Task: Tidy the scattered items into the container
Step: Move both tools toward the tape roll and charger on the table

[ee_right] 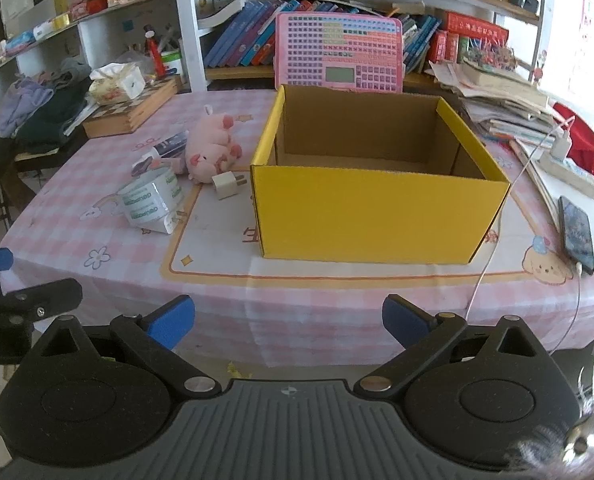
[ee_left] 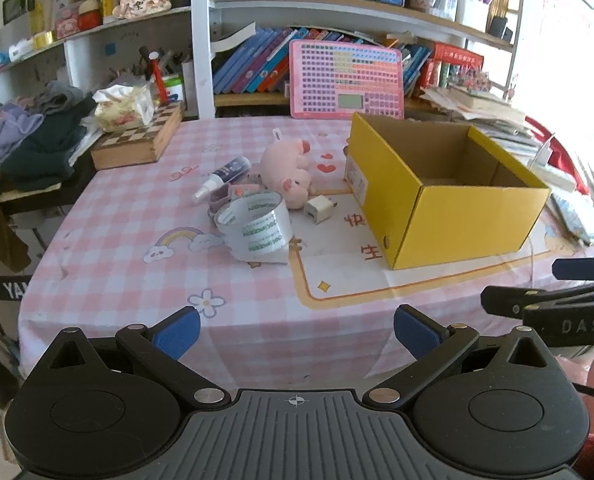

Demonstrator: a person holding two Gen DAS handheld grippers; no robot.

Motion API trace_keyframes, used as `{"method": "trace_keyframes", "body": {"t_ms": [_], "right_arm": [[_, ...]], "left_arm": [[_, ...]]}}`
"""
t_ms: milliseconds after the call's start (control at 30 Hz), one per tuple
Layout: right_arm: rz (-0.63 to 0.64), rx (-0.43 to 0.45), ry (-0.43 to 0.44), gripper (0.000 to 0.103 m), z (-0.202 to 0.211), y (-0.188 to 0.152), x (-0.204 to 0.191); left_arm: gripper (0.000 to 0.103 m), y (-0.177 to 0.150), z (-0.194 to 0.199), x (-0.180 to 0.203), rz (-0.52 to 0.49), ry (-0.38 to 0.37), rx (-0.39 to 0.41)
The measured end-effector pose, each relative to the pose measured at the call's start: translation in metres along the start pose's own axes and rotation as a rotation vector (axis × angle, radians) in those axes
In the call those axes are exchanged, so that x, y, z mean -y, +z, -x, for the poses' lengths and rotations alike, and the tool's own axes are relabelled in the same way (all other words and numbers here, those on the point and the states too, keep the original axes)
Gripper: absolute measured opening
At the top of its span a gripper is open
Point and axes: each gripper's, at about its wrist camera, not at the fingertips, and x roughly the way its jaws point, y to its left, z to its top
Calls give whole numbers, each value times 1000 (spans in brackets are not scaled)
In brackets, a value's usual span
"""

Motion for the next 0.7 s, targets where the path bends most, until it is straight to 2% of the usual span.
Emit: {"method": "trace_keyframes", "body": {"t_ms": [300, 500, 600, 700], "right_arm": [[57, 40, -17, 102, 2, -1, -3], [85, 99, 59, 103, 6, 6, 3], [116, 81, 94, 103, 2, 11, 4], [146, 72, 111, 103, -3, 17, 7]], "left_arm": [[103, -3, 2, -4, 39, -32, 16], [103, 0, 10, -2, 90, -21, 79], [103, 7, 8, 4, 74, 7, 82], [103, 12, 5, 12, 8, 42, 81]]}}
